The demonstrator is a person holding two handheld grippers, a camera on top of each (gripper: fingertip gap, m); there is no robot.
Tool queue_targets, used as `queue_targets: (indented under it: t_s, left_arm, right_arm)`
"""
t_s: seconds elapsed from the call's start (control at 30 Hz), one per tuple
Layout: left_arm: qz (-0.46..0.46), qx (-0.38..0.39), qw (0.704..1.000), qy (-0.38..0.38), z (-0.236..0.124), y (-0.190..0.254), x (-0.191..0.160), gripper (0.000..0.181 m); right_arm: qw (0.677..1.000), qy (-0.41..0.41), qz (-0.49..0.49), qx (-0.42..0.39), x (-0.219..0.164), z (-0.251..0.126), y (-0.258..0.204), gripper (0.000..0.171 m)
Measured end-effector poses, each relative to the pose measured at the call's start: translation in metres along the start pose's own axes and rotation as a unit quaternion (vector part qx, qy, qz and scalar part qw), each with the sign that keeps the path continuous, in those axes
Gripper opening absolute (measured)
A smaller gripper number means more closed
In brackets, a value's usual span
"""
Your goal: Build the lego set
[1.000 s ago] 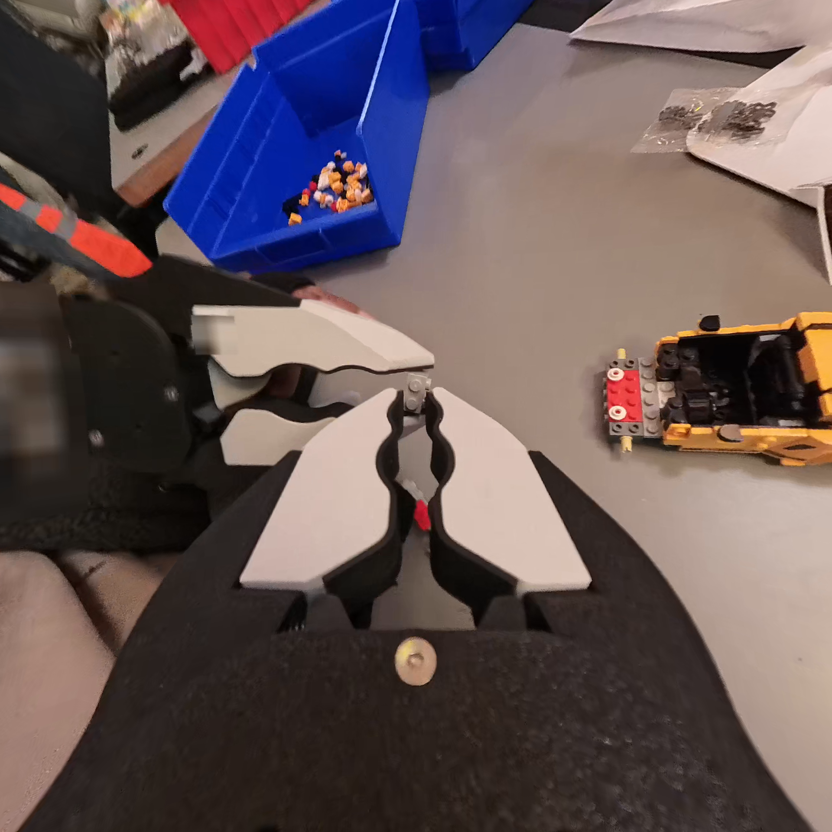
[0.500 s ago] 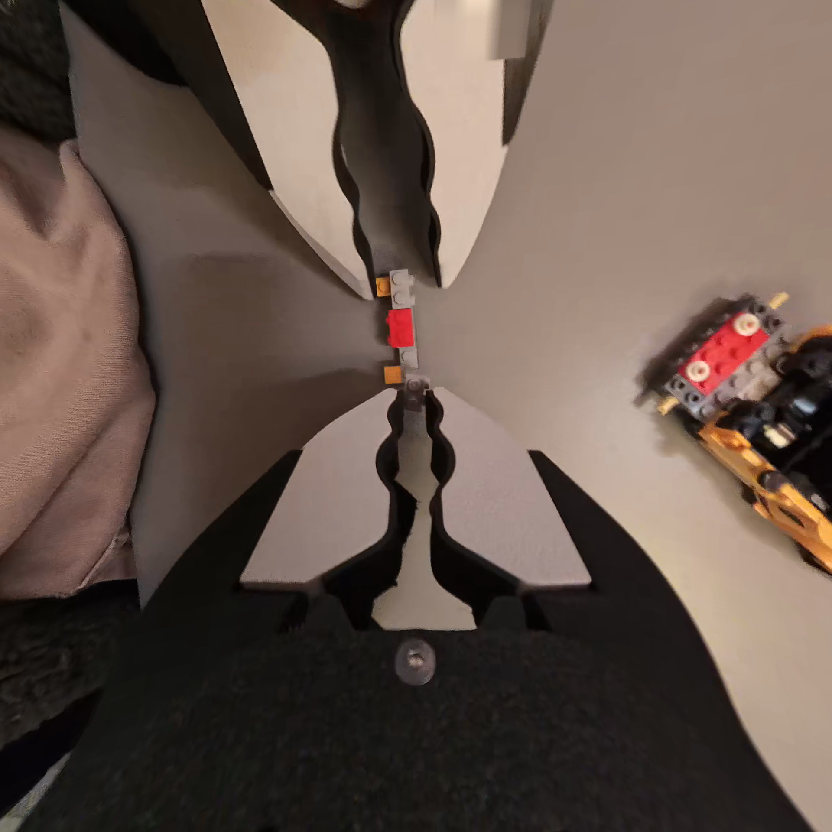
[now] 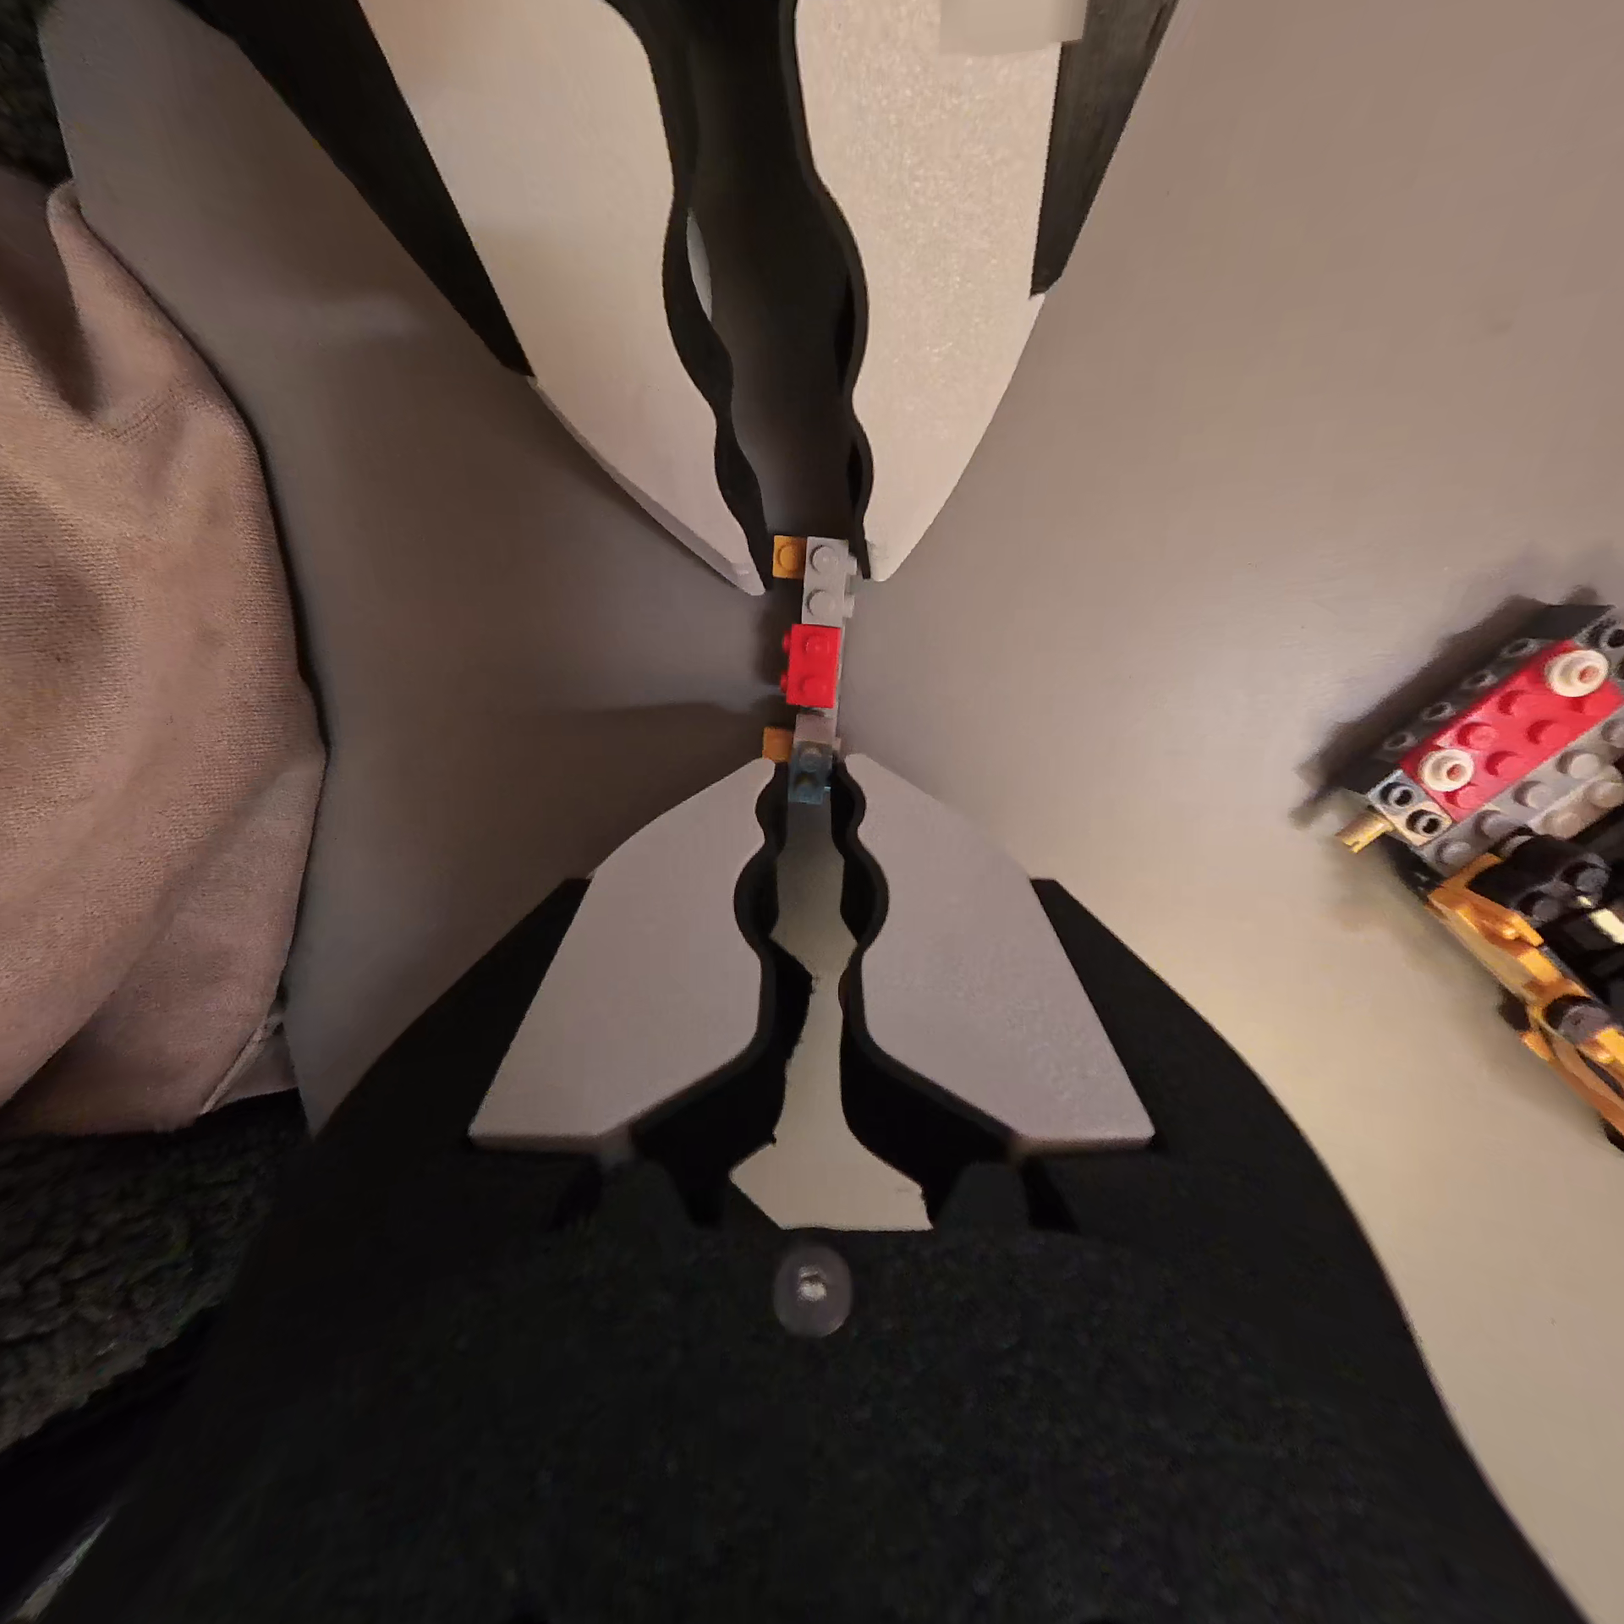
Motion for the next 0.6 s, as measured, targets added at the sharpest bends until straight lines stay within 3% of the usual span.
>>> queue_targets:
  t_s: [0.6]
  left_arm:
    - [0.004,0.007,1.000,0.008,0.0005,0.0004,-0.0015,0.018]
  right_arm:
    - [1.000,-0.010,-0.001,-0.021,0.0036,0.0001,-0.0019,0.010]
Point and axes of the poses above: each gripper's, where its closed fingertips meet, z out along the fingers, x out of its top, y = z × x across the jaws, the point moved 9 cm from there along -z, back along the fingers, and after that the axes turned 14 degrees about -x, right-handed, at the moved point
